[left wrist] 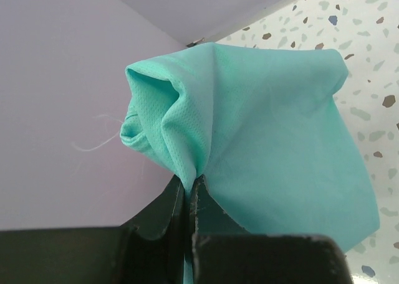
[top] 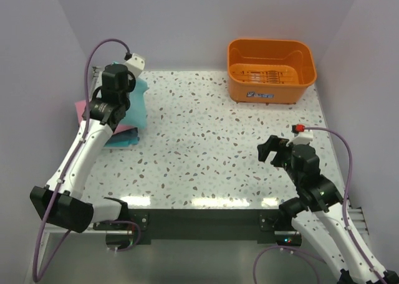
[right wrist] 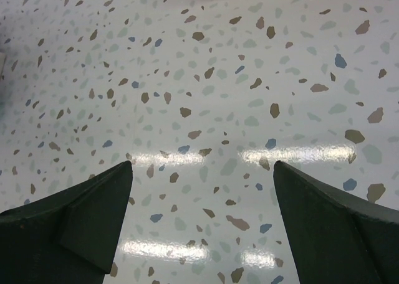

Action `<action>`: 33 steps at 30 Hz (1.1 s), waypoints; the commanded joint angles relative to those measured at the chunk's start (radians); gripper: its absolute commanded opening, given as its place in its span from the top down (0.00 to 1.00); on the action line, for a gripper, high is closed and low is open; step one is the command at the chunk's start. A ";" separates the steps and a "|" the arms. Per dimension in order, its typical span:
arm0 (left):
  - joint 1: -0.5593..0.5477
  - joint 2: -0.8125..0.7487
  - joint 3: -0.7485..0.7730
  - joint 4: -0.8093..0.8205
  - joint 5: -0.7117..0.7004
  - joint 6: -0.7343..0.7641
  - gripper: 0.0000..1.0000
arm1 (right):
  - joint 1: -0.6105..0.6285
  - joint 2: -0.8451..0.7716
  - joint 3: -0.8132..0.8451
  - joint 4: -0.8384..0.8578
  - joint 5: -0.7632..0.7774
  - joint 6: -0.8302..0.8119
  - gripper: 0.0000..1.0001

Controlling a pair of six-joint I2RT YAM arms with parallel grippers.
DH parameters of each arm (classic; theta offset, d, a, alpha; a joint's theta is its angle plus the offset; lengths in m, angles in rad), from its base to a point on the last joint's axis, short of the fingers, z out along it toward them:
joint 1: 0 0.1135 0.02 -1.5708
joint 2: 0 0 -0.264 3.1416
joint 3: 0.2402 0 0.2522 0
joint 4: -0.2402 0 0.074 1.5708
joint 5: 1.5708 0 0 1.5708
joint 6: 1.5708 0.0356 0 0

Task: Fold and stack the t-shirts
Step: Neatly place the folded tshirt to the corner

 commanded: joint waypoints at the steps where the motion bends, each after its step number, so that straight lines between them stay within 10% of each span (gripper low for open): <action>1: 0.078 -0.017 -0.066 0.104 0.160 0.037 1.00 | 0.000 -0.002 0.023 0.004 0.021 -0.009 0.01; 28: 0.379 0.166 -0.406 0.888 -0.049 0.074 0.99 | 0.000 0.093 0.035 0.006 0.047 -0.009 0.01; 31: 0.379 0.184 -0.393 0.890 -0.076 0.068 0.68 | 0.000 0.093 0.036 0.006 0.043 -0.011 0.01; 33: 0.378 0.193 -0.392 0.919 -0.129 0.043 0.30 | -0.001 0.089 0.036 0.004 0.052 -0.008 0.01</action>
